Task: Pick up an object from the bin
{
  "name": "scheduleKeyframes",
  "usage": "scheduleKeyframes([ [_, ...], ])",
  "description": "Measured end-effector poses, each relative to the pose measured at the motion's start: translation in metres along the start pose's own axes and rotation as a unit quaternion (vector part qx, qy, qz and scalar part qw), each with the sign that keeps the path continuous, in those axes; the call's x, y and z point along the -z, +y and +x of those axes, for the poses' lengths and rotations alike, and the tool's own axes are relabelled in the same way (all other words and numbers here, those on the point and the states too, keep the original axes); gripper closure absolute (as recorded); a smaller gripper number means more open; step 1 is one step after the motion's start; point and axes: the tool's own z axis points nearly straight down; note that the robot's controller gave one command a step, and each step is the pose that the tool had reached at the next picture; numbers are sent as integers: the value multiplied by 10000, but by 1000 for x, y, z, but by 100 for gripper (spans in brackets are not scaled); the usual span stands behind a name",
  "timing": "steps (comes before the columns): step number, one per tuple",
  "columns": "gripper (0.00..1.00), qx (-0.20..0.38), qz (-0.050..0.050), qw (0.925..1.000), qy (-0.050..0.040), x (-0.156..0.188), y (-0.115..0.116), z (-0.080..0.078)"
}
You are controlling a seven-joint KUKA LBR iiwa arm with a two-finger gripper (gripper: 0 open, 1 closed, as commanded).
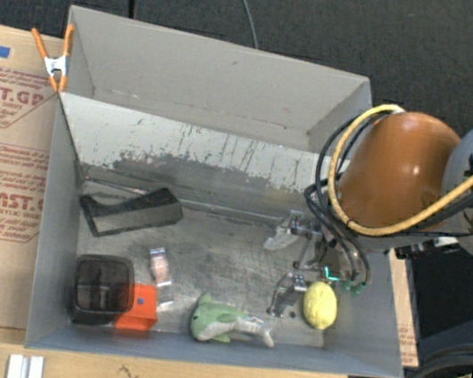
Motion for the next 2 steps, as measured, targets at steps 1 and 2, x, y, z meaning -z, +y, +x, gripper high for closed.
scheduleKeyframes([
  [1, 0, 0, 0, 10000, -42, 4, 0, -2],
  [2, 0, 287, 3, 9996, -72, -47, 8, 1],
])
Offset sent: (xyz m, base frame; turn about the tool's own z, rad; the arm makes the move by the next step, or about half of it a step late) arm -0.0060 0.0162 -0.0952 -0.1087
